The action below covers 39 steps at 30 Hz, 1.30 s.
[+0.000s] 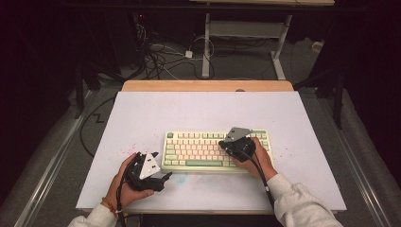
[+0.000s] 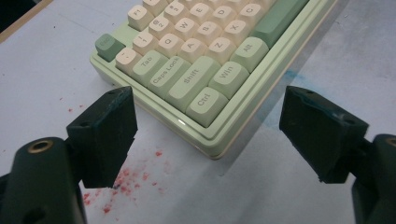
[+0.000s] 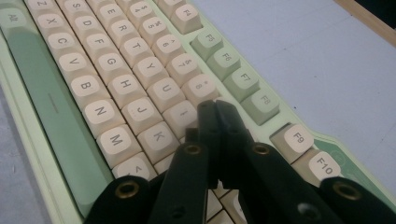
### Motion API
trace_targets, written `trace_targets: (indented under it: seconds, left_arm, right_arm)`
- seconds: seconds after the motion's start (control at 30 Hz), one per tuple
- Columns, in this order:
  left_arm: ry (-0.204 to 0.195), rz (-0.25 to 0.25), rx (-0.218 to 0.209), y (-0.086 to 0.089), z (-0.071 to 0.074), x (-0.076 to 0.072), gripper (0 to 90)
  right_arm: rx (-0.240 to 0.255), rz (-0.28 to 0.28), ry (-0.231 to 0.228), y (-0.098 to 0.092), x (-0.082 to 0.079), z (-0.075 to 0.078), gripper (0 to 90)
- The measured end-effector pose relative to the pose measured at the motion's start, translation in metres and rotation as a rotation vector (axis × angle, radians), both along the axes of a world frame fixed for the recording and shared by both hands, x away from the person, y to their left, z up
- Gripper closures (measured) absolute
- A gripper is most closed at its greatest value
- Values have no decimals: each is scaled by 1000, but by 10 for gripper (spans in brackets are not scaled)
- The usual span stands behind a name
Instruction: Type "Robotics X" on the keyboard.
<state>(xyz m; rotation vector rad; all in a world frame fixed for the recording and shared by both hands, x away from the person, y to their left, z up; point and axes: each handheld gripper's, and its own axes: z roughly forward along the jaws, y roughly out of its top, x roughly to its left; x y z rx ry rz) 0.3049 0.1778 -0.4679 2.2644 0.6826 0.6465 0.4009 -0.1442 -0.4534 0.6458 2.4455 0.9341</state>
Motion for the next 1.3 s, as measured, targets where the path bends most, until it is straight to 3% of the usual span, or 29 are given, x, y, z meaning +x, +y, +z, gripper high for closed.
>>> trace_targets:
  seconds: [0.27, 0.67, 1.3]
  left_arm:
    - [-1, 0, 4, 0, 1, 0, 182]
    - [5, 5, 10, 0, 0, 0, 183]
    - [6, 4, 13, 1, 1, 0, 186]
  right_arm:
    - [-34, 8, 14, 4, -1, -1, 900]
    - [68, -12, -21, -7, -9, 12, 834]
    - [190, -35, -167, -32, -33, 34, 351]
